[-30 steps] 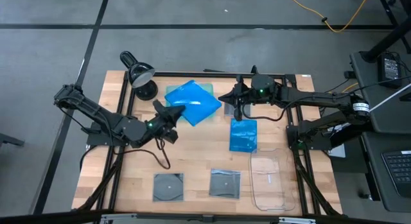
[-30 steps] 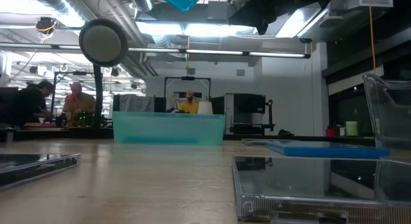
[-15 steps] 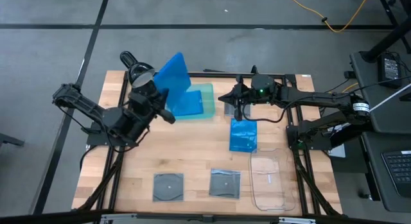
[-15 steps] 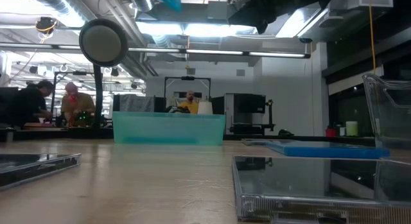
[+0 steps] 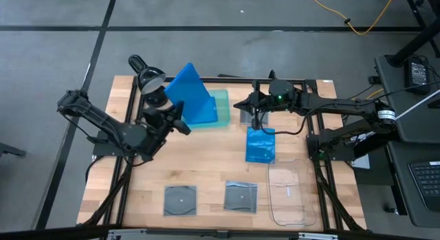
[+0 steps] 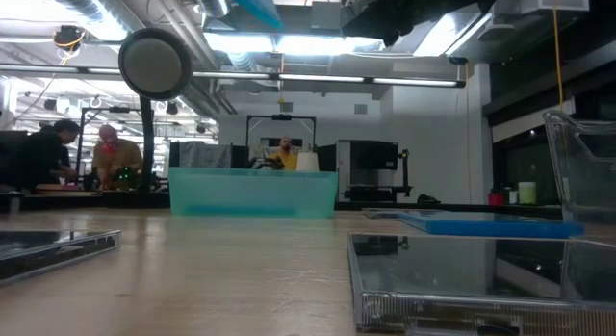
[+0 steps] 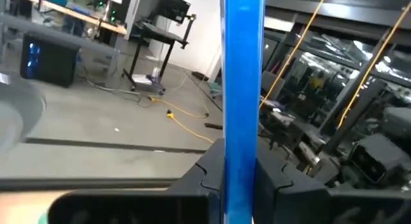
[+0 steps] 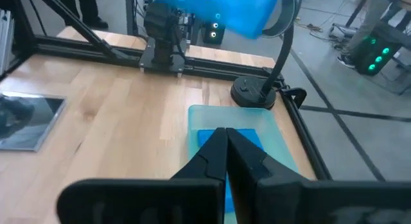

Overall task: Pick & place jewel cases by type
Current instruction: Put the left blue CD case into the green bin

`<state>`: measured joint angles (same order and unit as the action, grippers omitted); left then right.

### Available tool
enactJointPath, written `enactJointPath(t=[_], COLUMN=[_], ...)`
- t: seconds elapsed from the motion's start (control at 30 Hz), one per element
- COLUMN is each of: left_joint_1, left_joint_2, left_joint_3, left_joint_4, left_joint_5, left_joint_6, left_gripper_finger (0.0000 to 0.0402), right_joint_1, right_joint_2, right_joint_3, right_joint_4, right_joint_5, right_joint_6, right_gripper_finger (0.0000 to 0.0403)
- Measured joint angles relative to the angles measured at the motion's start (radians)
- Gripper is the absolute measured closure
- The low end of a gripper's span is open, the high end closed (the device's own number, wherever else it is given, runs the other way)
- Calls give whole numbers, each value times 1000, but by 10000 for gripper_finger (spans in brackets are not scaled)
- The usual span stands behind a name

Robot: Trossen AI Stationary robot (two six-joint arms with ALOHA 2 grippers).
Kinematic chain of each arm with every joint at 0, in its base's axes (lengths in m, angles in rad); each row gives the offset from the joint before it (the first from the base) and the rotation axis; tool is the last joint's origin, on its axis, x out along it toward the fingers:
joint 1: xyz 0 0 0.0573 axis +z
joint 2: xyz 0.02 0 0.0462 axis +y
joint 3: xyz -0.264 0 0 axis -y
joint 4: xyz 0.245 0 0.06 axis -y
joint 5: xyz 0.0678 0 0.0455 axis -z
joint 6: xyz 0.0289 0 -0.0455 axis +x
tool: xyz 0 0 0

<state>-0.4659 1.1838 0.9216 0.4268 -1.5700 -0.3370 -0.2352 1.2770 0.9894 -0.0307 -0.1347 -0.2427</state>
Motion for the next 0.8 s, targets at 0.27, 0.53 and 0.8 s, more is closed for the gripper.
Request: enactJointPath(t=[0.27,0.53,0.8], left_joint_1=[61,139,229], left_joint_2=[97,229,297], left_joint_3=[-72,-115,-115], left_joint_4=[-15,-29,-46], left_joint_5=[0,0,24], left_joint_6=[-224,-331,-224], left_gripper_finger=[377,377,377], right_joint_1=[-12,-16,-58], right_joint_2=[-2,-26,-100], right_joint_3=[0,0,0], right_joint_4=[-1,-7,-21], right_joint_5=[-92,-105,-107], right_joint_6=[-32,-104,-156], right_gripper_finger=[393,393,393])
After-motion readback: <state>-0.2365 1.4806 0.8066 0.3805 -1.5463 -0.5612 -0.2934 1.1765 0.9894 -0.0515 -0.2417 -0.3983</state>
